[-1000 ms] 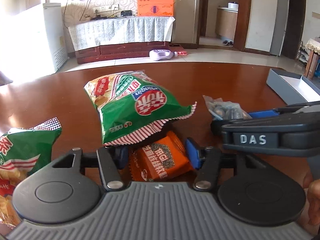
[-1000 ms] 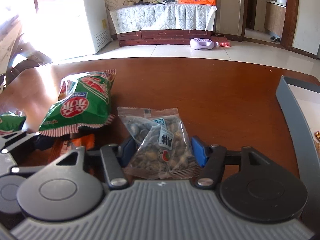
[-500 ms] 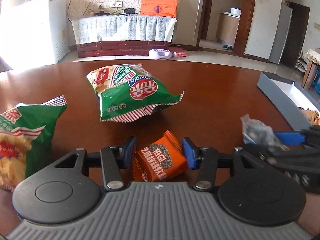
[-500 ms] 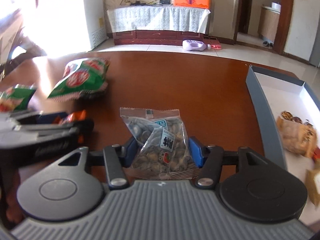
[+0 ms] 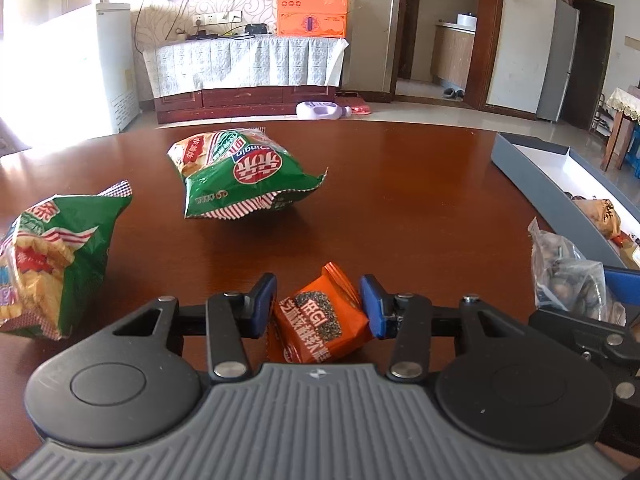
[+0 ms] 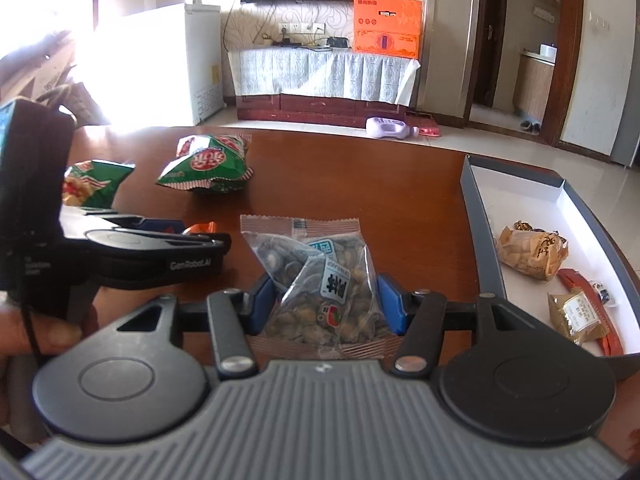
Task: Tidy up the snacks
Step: 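Carry the biscuit packet and nut bag over the white box with both tools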
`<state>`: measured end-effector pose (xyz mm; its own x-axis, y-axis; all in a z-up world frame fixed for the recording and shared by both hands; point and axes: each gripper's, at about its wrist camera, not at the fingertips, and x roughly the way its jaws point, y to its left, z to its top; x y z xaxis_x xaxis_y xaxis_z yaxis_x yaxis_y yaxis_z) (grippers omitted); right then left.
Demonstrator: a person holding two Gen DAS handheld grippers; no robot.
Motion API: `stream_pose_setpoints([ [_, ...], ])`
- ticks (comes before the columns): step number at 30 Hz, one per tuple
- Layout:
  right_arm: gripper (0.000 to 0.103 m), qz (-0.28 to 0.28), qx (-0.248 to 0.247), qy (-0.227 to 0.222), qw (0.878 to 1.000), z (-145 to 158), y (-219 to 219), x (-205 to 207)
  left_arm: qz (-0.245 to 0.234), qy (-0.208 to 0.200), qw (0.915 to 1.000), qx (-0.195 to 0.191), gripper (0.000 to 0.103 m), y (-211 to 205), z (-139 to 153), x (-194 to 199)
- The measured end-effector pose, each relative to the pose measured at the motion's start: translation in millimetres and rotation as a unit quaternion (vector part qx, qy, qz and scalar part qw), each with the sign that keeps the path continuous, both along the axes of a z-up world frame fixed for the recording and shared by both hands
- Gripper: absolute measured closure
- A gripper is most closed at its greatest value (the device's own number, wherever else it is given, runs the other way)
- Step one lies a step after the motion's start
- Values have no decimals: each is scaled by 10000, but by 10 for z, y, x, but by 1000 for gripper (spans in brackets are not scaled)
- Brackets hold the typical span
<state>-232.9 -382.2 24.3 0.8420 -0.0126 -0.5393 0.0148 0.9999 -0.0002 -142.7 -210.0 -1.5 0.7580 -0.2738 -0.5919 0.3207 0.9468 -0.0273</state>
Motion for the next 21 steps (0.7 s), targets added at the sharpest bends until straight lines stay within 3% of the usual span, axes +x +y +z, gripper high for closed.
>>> stream_pose_setpoints([
  [21,45,44,190,-366,9991,59,-132,-131,3,-306,9995,-4,52,-222,268,-198],
])
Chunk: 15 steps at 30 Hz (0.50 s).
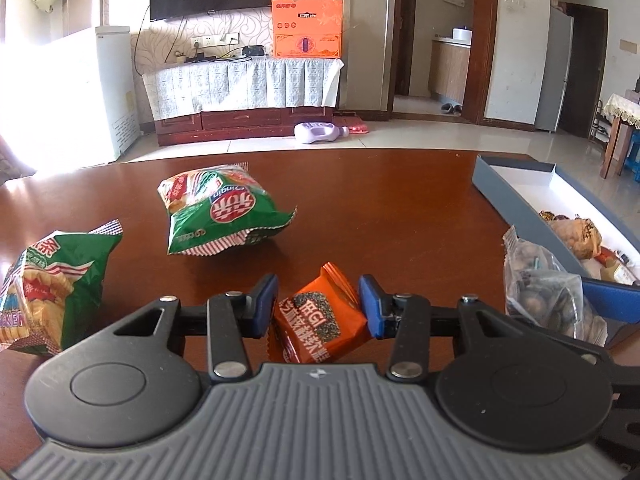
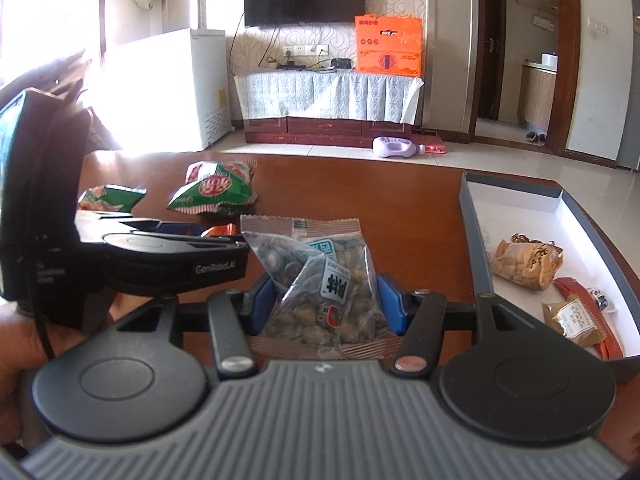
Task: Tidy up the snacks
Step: 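Carry the biscuit packet and nut bag over the white box with both tools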
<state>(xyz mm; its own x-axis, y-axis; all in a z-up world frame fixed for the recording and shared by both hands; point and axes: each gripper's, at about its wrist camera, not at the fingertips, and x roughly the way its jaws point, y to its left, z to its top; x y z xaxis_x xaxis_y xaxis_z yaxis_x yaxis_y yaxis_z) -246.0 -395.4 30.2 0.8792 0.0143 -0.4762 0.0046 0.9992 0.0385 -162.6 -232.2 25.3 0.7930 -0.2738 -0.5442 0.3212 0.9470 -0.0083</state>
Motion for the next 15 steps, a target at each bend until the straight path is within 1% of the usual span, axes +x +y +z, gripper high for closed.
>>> stream_pose_setpoints([
  [6,45,-69,-3,-80,9999,34,-61,-19,-33,4,10000,-38,52,-77,73,-3],
  [15,45,-125,-43,-139,9998,64,-104,-42,-159,-121,9998,38,52,-200,142,-44],
])
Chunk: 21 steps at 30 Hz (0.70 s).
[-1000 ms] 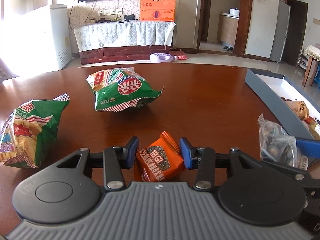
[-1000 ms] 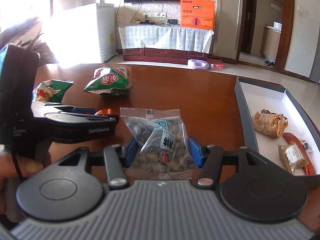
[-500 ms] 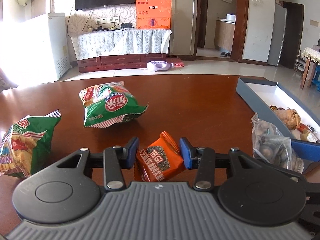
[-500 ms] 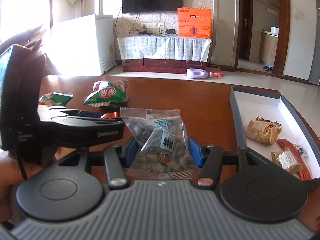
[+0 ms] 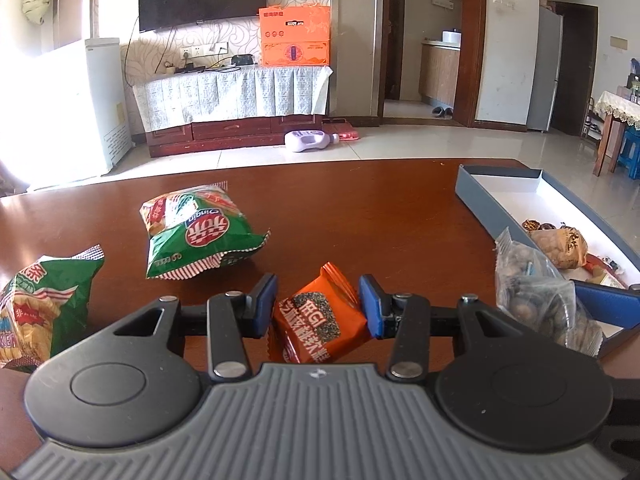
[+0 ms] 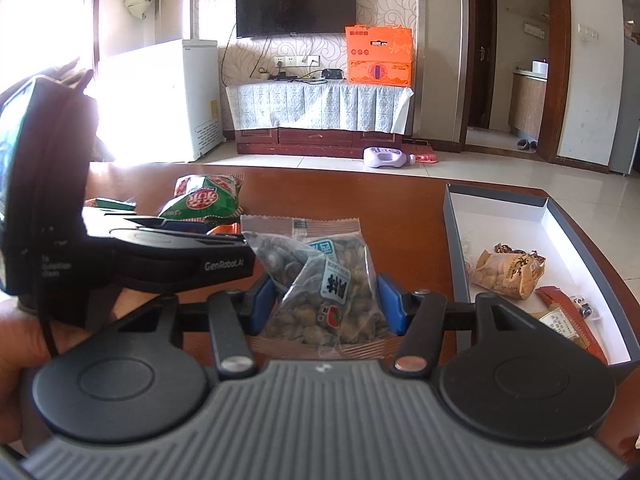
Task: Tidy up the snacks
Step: 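Carry the biscuit packet and nut bag over the white box with both tools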
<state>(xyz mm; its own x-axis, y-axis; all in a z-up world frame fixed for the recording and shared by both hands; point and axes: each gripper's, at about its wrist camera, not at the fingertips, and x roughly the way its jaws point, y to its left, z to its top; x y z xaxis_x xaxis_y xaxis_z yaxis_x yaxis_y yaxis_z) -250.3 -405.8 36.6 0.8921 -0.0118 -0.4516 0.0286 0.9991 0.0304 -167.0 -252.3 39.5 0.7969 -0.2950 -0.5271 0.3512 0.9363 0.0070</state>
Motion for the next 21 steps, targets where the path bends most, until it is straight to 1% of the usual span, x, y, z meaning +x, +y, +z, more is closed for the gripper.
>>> stream_pose_setpoints([
  [21,45,-203,-49,-44,9998,36,-177,-52,-192,-26,9998,-75,52,-272,63,-23],
])
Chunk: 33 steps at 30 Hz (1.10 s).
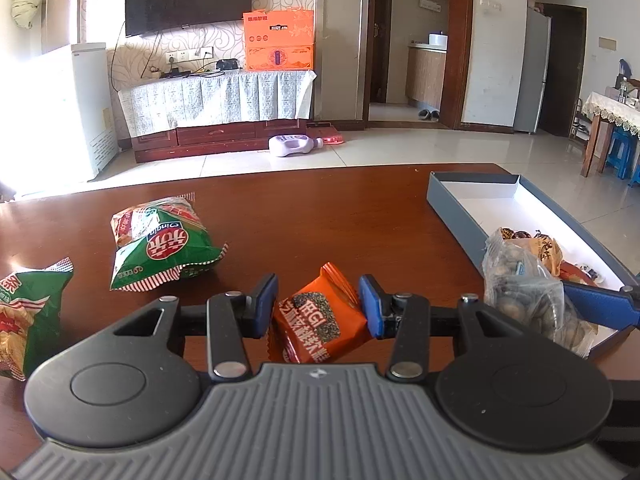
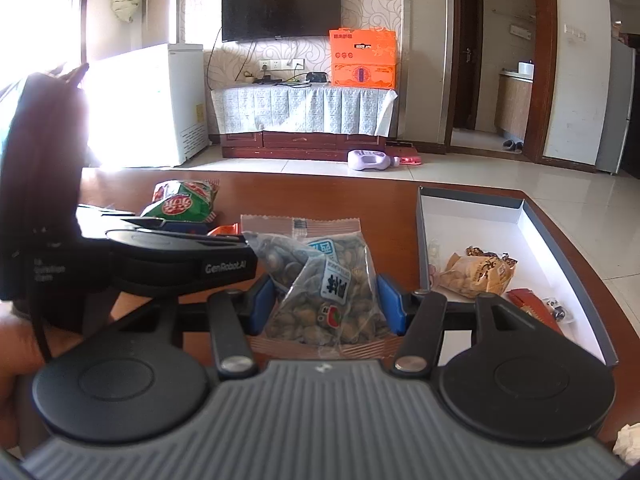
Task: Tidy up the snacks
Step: 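Carry the biscuit packet and nut bag over the white box with both tools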
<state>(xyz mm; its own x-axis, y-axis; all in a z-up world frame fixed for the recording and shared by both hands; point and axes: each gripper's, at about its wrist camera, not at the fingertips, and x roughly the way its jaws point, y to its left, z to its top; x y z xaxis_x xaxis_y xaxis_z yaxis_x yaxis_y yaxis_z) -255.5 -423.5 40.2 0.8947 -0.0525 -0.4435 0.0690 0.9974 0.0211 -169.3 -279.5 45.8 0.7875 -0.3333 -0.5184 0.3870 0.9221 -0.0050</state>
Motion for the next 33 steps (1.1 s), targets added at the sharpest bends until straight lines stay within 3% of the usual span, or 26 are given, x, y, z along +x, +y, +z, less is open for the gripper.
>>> stream_pose_setpoints([
  [19,45,-274,104,-33,9996,18,-83,-87,-179,-125,9998,38,52,-259,63,-30],
  [33,45,-575,65,-90,9983,23,-355,-150,-582,-188,9981,55,52,-596,100,-23],
])
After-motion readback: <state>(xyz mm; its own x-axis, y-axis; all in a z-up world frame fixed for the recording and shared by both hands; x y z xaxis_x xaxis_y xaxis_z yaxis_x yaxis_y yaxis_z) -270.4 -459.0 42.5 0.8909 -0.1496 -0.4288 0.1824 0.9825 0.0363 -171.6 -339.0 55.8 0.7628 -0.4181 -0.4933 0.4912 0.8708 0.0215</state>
